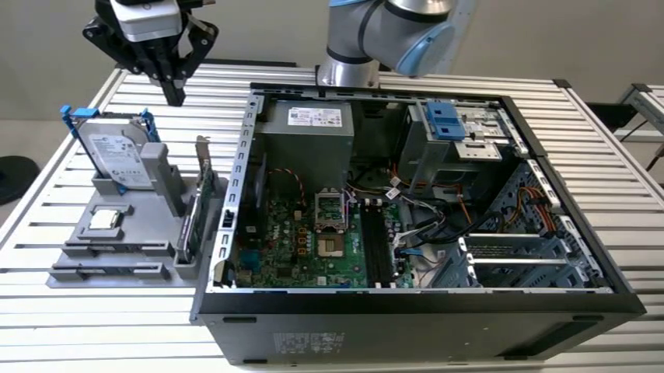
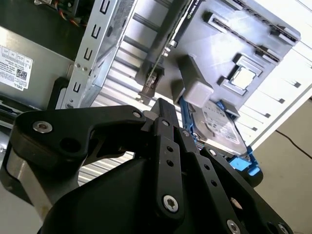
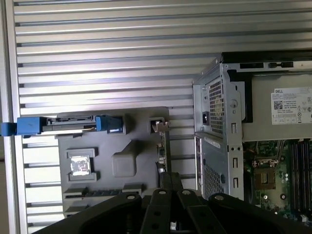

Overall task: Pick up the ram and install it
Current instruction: 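Reach for the ram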

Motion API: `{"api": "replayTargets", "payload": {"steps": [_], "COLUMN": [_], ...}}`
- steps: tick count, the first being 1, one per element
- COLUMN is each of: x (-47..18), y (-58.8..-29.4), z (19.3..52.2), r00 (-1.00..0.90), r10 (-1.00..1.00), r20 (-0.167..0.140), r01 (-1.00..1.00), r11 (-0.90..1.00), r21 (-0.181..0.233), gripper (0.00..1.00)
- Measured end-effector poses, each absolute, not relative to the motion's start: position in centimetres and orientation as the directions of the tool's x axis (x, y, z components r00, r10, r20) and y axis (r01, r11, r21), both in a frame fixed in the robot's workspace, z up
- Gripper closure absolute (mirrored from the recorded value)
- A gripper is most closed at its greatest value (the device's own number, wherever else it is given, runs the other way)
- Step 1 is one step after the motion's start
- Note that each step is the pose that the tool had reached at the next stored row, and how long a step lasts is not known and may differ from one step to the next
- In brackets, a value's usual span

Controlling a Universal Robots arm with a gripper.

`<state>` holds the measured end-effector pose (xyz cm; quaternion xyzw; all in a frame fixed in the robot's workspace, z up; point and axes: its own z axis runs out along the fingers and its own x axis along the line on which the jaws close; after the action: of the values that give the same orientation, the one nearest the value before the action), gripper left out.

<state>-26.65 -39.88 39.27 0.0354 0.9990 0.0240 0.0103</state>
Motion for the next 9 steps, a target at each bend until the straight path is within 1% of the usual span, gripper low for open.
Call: {"api": "replayTargets", "payload": {"steps": [9], "x": [-28.0], "y": [-39.9], "z": [39.3], "r00": [-0.997], "r10": [0.073], "r20": [-0.019], "r01": [0.072], "r11": [0.996], "r21": [0.049], "gripper": [1.0]}}
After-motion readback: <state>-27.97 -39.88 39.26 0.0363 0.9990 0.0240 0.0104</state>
